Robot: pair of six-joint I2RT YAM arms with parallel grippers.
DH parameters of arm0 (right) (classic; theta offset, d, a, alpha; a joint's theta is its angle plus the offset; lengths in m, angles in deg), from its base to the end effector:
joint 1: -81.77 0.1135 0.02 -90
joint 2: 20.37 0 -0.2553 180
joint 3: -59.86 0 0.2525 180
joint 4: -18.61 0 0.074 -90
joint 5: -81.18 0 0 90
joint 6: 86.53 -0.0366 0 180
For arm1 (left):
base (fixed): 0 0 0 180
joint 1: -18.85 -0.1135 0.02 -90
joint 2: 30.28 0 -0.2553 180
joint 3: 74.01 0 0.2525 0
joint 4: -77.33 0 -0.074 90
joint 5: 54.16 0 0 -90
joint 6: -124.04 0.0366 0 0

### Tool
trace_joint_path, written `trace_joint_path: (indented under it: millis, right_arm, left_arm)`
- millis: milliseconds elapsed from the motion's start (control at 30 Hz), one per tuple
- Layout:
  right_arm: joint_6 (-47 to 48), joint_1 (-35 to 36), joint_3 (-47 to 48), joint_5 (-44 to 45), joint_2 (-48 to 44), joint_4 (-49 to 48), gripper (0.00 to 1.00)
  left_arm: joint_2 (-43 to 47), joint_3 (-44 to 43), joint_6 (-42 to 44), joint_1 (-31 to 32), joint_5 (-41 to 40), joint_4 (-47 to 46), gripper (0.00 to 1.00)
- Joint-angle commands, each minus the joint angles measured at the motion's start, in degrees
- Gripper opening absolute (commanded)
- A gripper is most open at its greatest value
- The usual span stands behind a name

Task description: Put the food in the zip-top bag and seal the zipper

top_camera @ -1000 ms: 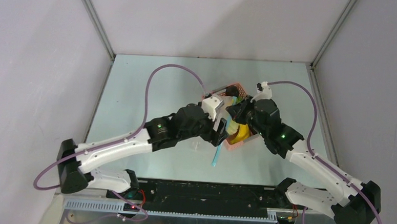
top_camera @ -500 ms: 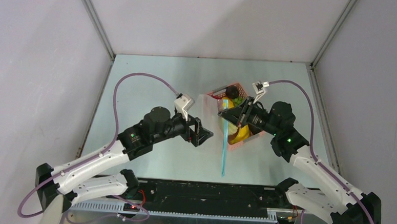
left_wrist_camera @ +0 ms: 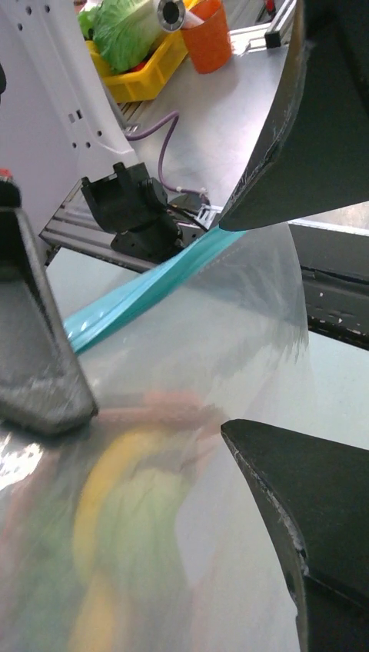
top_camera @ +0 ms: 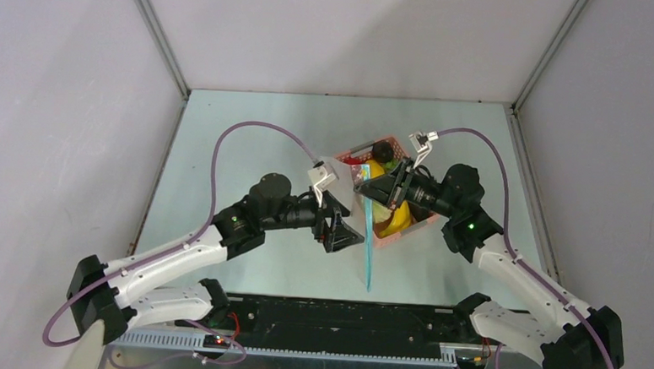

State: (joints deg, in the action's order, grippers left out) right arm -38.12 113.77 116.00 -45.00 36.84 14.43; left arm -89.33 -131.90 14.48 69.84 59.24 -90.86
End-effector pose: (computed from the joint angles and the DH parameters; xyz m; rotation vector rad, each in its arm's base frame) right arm 0.1900 0.1442 0.3290 -0.4252 1.6762 1.4615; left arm 0.1435 -0.2003 0.3032 0.8301 1.7742 -1.2151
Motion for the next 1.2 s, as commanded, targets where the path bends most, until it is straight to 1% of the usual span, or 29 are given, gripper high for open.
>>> trace_joint_path:
  millis: [0,100,233,300,333,367,433,600,667,867,933,1100,1167]
  right_arm:
    - [-0.18,0.05,0.22,5.71,-1.46,-2.60,0.00]
    - [-0.39,0.62,-0.01,10.01,-2.23,-3.06,0.00]
    - [-0.06,1.80,-0.07,14.10,-2.81,-2.73,0.00]
    - [0.20,2.19,-0.18,14.88,-3.19,-3.24,0.00]
    - [0.32,2.32,-0.20,15.24,-3.52,-3.29,0.00]
    - [0.34,2.39,-0.20,15.38,-3.80,-3.21,0.00]
    - [0.48,2.46,-0.20,15.68,-4.12,-2.83,0.00]
    - [0.69,2.47,-0.25,15.73,-4.65,-1.45,0.00]
    - [0.56,2.52,-0.58,15.77,-4.98,-1.78,0.00]
    - [0.15,2.95,-0.82,16.91,-5.55,-1.54,0.00]
    - [1.28,3.86,-0.82,18.87,-5.80,-0.95,0.00]
    - [3.66,6.79,-0.82,26.86,-6.58,1.68,0.00]
    - [4.27,7.29,-0.82,28.20,-6.79,2.00,0.00]
  left_arm:
    - [0.12,0.10,-1.53,-0.48,5.08,-4.66,1.00]
    - [-0.46,0.10,-2.57,-0.42,5.35,-4.50,0.97]
    - [-0.94,0.04,-3.36,-0.37,5.95,-4.36,0.89]
    - [-1.18,0.22,-3.53,-0.36,5.68,-3.70,0.81]
    - [-1.25,0.18,-3.55,-0.40,5.27,-3.52,0.79]
    - [-1.31,0.19,-3.63,-0.41,5.13,-3.16,0.74]
    - [-1.10,0.35,-3.92,-0.42,5.03,-3.10,0.70]
    - [1.05,2.32,-4.67,-0.43,5.14,-4.34,0.70]
    - [1.93,2.78,-4.37,-0.39,4.24,-3.20,0.70]
    - [1.43,3.09,-5.18,-0.35,4.74,-2.65,0.65]
    - [0.82,2.81,-5.57,-0.33,5.30,-2.86,0.64]
    - [0.03,1.91,-6.17,-0.16,6.20,-3.34,0.64]
    - [-0.12,1.75,-6.26,-0.04,6.22,-3.65,0.63]
